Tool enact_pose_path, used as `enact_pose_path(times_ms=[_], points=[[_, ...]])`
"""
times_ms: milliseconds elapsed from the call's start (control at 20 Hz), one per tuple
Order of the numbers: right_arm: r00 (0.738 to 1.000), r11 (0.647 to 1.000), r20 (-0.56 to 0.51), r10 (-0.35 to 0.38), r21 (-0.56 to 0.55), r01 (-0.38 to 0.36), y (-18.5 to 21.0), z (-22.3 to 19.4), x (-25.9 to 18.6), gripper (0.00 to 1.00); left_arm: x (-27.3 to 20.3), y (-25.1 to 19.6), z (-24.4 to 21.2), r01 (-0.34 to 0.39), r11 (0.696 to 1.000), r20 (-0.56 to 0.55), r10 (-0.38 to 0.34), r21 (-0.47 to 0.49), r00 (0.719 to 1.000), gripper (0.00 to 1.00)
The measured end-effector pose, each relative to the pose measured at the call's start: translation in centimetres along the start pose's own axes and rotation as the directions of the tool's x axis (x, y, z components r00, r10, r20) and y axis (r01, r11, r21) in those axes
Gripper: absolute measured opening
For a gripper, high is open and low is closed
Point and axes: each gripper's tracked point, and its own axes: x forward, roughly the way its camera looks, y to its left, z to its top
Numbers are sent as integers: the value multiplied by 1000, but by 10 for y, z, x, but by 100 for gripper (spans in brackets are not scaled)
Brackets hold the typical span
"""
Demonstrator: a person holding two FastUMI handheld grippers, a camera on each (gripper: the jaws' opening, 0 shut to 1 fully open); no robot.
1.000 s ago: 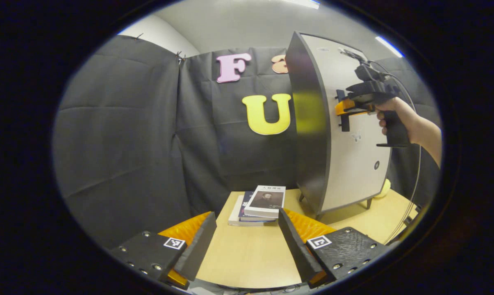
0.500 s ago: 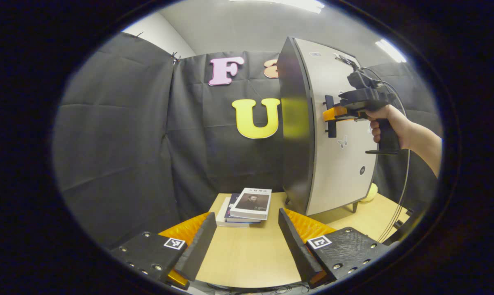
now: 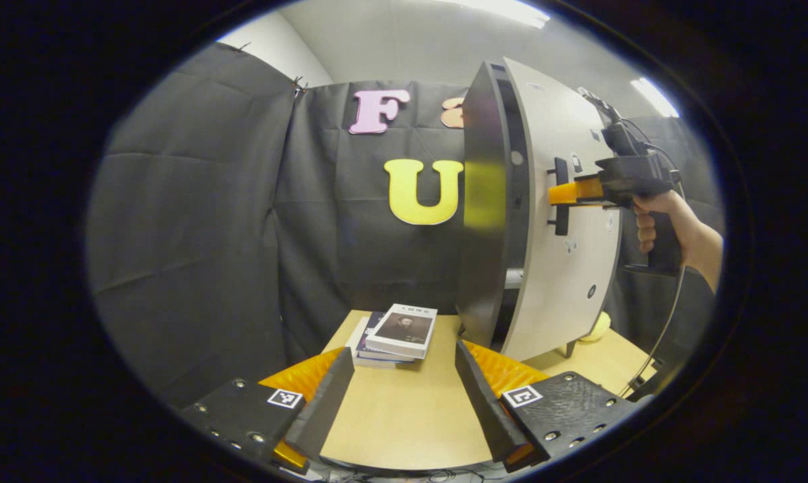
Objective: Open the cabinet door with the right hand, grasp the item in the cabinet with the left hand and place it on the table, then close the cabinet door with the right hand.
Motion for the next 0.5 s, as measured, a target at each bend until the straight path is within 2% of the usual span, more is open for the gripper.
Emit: enact_pose_path(times_ms=[150,350,500], points=[[999,999,6,54,2,-54,1,2,-22,14,-15,-14,0,-44,999,-6,44,-12,999,91],[991,991,7,132,5,-133,-11,-4,-63,13,-28,-51,4,-46,997,-16,45,-69,999,92],[985,985,-7,175,-1,-175,-22,-4,-86,14,-40,-64,8,-80,996,-12,79,-37,997,91]])
